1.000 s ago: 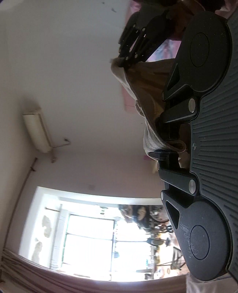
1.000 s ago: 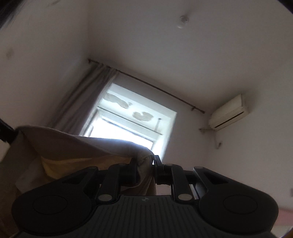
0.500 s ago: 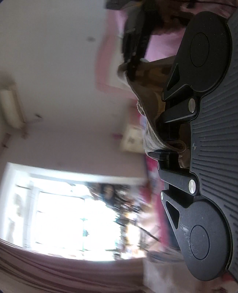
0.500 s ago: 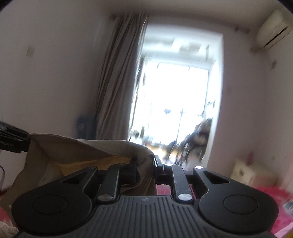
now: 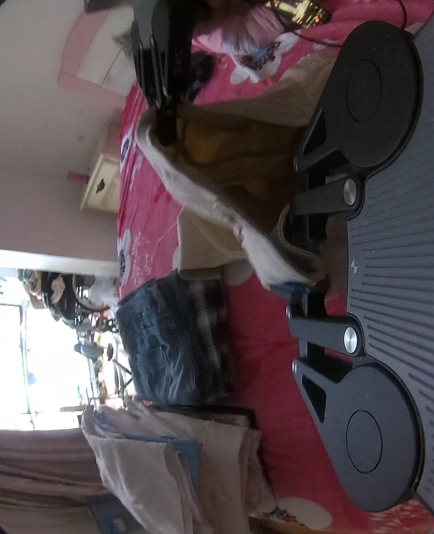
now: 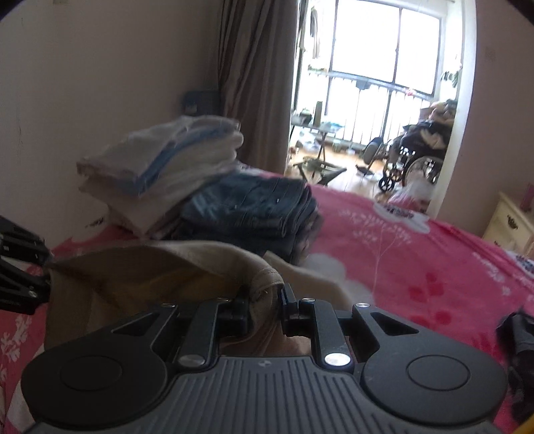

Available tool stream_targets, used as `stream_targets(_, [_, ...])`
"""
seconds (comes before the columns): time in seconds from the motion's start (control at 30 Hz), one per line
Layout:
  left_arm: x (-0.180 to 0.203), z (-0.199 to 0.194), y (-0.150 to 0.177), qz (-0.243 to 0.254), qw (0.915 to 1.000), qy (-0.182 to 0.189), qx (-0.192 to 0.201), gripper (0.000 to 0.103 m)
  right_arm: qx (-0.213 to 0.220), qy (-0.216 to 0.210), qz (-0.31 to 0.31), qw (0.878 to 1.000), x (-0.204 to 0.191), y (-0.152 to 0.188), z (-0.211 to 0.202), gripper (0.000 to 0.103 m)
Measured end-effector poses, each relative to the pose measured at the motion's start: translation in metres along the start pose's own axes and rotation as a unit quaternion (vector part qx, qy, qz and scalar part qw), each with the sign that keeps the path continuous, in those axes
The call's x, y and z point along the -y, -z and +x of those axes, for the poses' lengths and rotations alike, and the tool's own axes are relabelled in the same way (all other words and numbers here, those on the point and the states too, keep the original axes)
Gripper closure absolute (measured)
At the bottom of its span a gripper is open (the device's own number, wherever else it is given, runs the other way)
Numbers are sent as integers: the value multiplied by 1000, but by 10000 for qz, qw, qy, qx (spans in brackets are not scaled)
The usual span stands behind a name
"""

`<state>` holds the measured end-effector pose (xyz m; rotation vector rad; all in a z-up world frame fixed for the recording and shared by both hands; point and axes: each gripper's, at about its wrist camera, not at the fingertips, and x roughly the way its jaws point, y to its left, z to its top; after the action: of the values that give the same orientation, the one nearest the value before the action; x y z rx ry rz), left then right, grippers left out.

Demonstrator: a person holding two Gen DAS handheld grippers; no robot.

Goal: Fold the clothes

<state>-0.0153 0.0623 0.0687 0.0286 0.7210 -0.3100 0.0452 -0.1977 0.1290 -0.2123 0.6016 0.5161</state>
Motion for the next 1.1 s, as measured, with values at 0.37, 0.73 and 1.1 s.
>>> stream_targets(0.37, [-9, 1, 16, -74, 9994, 346, -56, 48, -708, -567, 1365, 9865, 23, 8, 31, 45])
stream_targets(0.73, [-44, 3, 16, -1219, 9854, 1156, -289, 45, -953, -1665, 1972, 9614, 14, 49, -34, 29])
stream_targets(1.1, [-24, 25, -5, -1161, 9878, 992, -319, 42, -2244, -1291, 1806, 9489, -61, 83, -8, 28])
